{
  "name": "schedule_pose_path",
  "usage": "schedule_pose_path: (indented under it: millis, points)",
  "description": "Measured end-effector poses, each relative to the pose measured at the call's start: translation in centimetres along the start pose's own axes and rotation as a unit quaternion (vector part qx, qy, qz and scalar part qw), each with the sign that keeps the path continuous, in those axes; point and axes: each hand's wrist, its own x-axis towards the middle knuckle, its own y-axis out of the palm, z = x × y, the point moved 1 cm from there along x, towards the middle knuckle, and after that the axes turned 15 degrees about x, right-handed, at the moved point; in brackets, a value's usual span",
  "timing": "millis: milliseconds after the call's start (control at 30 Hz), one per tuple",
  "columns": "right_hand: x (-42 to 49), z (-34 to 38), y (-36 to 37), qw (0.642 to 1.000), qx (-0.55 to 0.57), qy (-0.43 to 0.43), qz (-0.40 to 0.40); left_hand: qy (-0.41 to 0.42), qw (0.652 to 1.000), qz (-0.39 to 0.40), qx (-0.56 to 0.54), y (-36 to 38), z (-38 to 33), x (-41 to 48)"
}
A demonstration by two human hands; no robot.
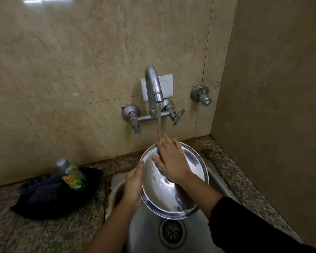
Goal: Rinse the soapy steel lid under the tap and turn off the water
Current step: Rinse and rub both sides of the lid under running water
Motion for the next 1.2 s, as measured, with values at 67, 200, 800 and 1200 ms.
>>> schedule_pose_path:
  millis: [67,200,800,1200]
  points:
    - [1.5,1.3,-0.2,0.998,0.017,-0.051,-0.011,0.024,0.999,0.035,0.014,-0.2,-0.3,0.1]
    - [3.5,1.7,-2.4,0.983,0.059,-0.106,0.136,0.064,0.994,0.046,0.080,-1.5,-0.9,0.8]
    - [4.2,-2.8,-4.2,0.876,0.433,0.190,0.099,0.022,0.996,0.062,0.061,-3.7,-1.3,2.6]
    - [4.7,-2.8,-4.5,0.865,0.450,0.210,0.077,-0.008,0.992,0.106,0.069,-3.8,-3.1,2.7]
